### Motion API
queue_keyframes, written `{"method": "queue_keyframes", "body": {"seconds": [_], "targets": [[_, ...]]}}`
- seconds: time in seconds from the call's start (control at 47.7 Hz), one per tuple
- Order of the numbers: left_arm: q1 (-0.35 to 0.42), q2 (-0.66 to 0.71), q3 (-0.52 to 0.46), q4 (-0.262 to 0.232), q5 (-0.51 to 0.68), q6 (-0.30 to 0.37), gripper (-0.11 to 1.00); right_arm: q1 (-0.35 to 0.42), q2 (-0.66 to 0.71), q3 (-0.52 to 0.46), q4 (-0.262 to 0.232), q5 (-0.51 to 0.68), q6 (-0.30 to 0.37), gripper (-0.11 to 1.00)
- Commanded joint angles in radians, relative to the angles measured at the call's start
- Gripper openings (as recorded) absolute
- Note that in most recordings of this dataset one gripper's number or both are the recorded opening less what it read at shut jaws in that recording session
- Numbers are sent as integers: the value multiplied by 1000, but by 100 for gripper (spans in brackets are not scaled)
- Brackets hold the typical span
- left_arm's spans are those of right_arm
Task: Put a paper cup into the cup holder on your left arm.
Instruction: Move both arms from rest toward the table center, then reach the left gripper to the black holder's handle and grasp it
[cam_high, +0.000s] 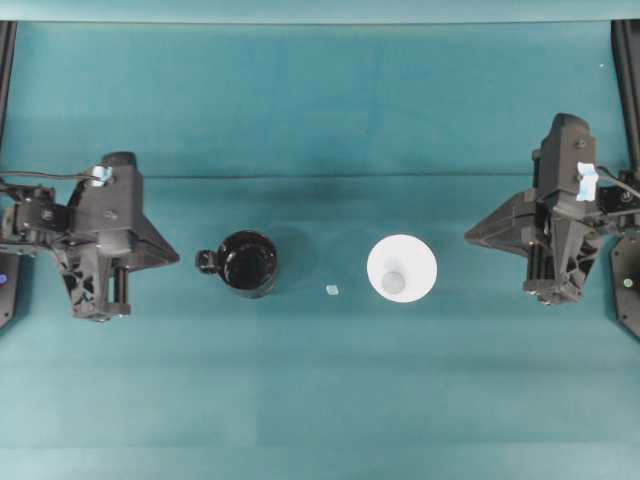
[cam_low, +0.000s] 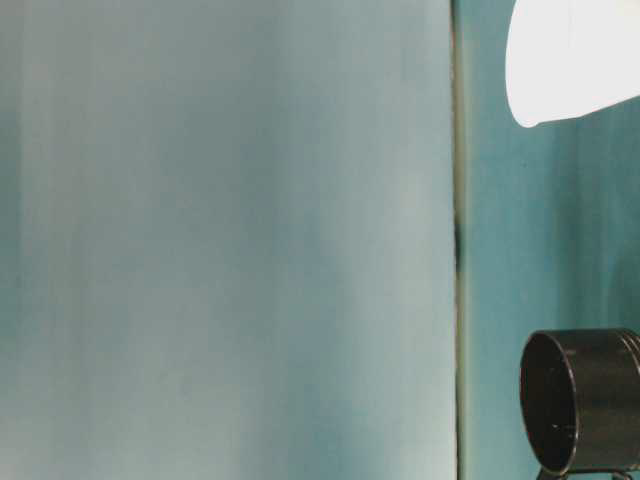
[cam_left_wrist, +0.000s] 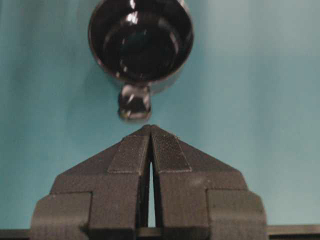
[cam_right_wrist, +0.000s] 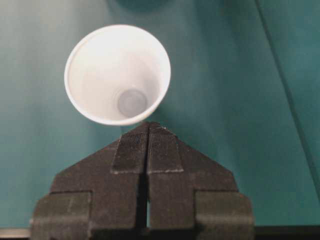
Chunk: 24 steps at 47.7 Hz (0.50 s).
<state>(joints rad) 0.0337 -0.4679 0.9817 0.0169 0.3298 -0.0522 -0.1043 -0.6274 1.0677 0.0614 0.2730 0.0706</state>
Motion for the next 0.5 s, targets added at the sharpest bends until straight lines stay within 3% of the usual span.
{"method": "queue_keyframes", "body": {"seconds": [0.0, 0.315, 0.399, 0.482], "targets": [[5, 21, -15, 2, 0, 0, 3, -3, 0, -28, -2, 6, 8, -4], [14, 32, -2, 2, -23, -2, 4, -3, 0, -28, 0, 21, 8, -4], [12, 32, 11, 2, -52, -2, 16, -3, 0, -28, -2, 21, 8, -4], [12, 34, 26, 0, -97, -2, 38, -3, 0, -28, -2, 23, 8, -4]]}}
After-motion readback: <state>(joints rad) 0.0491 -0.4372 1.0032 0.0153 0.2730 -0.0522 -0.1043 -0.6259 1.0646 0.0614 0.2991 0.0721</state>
